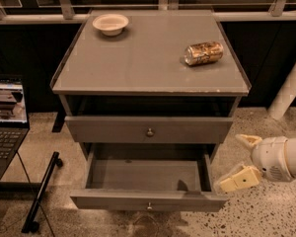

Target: Close middle drawer

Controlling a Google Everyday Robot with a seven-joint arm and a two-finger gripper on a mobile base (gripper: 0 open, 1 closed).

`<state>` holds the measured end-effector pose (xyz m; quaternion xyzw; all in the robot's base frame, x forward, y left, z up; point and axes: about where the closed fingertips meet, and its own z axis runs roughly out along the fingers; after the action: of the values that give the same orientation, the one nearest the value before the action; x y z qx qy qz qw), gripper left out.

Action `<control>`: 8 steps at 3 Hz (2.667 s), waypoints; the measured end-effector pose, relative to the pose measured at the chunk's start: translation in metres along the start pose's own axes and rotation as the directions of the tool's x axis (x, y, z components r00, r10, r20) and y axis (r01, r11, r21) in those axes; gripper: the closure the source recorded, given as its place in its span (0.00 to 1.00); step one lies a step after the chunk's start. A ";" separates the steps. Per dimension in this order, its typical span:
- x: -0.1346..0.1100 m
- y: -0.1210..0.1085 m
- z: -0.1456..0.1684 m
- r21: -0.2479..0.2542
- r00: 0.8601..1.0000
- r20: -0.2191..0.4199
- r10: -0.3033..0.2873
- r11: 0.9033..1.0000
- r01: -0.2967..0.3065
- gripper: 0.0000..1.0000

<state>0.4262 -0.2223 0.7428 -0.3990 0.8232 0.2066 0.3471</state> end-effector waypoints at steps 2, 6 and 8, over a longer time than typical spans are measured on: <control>0.005 -0.002 0.005 -0.007 1.000 0.001 0.012 1.000 -0.012 0.52; 0.121 0.050 0.062 0.089 0.956 0.106 0.273 0.955 -0.282 1.00; 0.231 0.021 0.117 0.252 0.861 0.145 0.487 0.824 -0.508 1.00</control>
Offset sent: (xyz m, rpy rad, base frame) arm 0.0013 -0.0001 -0.0071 0.0087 0.0099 -0.0033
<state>0.3558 -0.2560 0.4954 -0.1090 0.9059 0.1855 0.3648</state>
